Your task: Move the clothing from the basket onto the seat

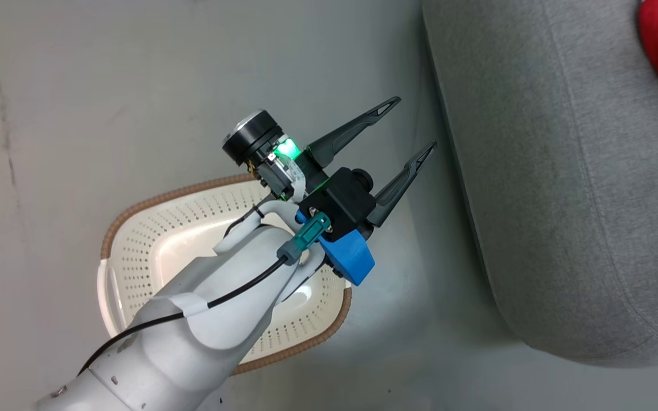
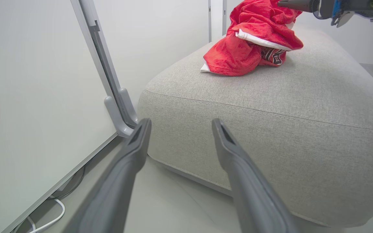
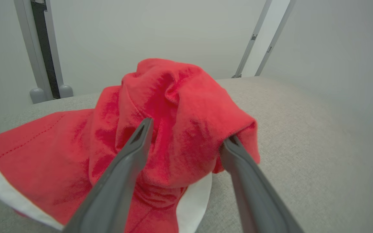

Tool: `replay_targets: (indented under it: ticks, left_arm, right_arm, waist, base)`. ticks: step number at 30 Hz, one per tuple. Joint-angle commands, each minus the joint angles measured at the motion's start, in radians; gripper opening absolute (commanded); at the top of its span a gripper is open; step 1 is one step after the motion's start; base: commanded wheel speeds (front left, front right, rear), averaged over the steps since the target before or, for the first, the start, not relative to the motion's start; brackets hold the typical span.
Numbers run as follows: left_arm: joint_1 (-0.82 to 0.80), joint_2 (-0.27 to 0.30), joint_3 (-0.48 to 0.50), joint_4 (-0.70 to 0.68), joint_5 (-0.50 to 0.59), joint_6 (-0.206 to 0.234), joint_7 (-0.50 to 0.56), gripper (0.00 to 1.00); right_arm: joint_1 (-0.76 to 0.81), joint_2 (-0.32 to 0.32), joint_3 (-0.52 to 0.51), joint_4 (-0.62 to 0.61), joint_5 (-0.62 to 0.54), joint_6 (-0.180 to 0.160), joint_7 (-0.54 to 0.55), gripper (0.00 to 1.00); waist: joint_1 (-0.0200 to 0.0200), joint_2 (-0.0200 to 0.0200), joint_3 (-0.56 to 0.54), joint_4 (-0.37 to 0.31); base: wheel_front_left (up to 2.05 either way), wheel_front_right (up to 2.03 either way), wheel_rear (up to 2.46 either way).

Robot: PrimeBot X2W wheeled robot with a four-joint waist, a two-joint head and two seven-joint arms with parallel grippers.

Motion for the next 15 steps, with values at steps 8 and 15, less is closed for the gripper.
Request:
replay_targets:
  ticks: [8, 15]
  left_arm:
    - [0.080, 0.010, 0.053, -0.029, -0.036, 0.036, -0.005, 1.00]
    - [0.181, 0.052, 0.151, -0.055, -0.065, 0.090, -0.005, 1.00]
  right_arm:
    - [0.221, 0.081, 0.039, -0.218, -0.001, 0.000, -0.001, 1.00]
    - [0.327, 0.154, 0.129, -0.374, 0.043, 0.000, 0.000, 1.00]
  waist:
    - [-0.0001, 0.0000, -0.142, 0.002]
    - [-0.0001, 0.0000, -0.235, 0.013]
  base:
    - [0.00, 0.00, 0.00]
    - [0.00, 0.00, 0.00]
